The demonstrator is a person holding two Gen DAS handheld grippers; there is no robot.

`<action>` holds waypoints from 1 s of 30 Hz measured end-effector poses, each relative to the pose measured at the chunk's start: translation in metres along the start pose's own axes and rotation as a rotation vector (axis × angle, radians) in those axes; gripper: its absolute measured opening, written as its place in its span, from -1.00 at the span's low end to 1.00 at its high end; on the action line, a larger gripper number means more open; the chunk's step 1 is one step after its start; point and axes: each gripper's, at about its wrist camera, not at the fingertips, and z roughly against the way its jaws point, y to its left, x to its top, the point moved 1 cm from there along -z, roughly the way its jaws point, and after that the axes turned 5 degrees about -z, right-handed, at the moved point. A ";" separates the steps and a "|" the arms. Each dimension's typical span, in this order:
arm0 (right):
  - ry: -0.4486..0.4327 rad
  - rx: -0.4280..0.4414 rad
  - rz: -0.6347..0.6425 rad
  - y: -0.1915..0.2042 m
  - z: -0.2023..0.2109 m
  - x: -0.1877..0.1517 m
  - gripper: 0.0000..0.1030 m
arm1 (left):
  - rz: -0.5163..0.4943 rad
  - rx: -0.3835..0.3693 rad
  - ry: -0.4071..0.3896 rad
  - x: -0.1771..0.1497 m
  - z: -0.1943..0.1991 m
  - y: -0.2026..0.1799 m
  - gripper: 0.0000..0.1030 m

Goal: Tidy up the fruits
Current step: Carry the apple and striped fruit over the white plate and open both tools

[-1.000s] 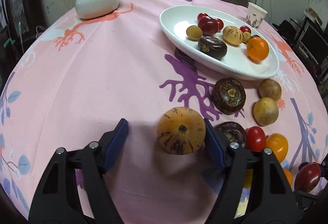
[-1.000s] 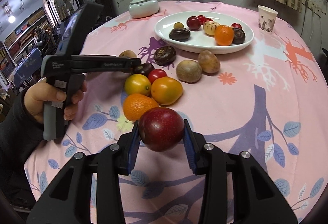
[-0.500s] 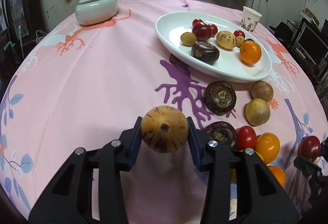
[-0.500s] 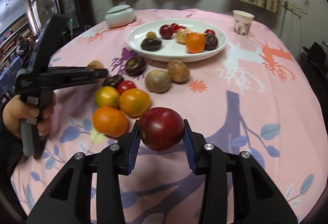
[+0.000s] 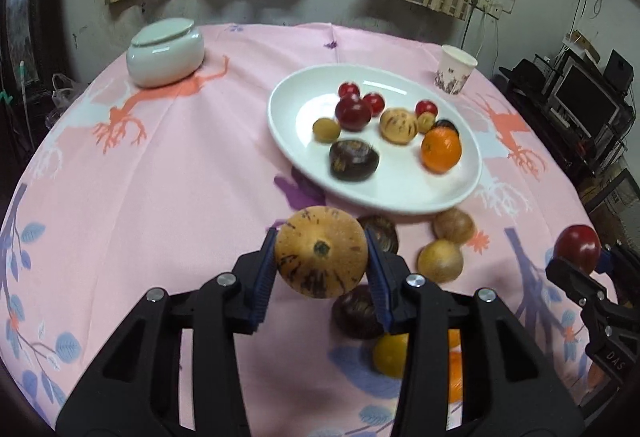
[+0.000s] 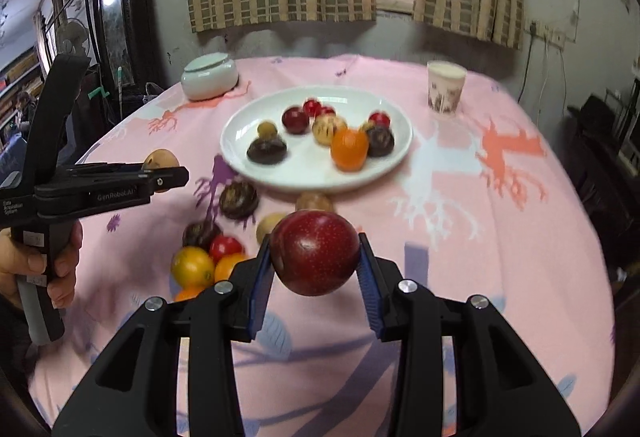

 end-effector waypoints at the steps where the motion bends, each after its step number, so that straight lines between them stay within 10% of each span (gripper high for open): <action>1: -0.006 -0.001 0.001 -0.001 -0.002 0.006 -0.22 | 0.004 -0.006 -0.003 0.006 -0.001 -0.001 -0.18; 24: 0.084 0.061 -0.109 -0.003 -0.121 0.056 -0.21 | 0.072 0.036 0.053 0.058 -0.092 -0.007 -0.16; 30: 0.077 0.079 -0.179 -0.016 -0.121 0.058 -0.03 | 0.115 0.007 0.004 0.060 -0.080 -0.003 0.44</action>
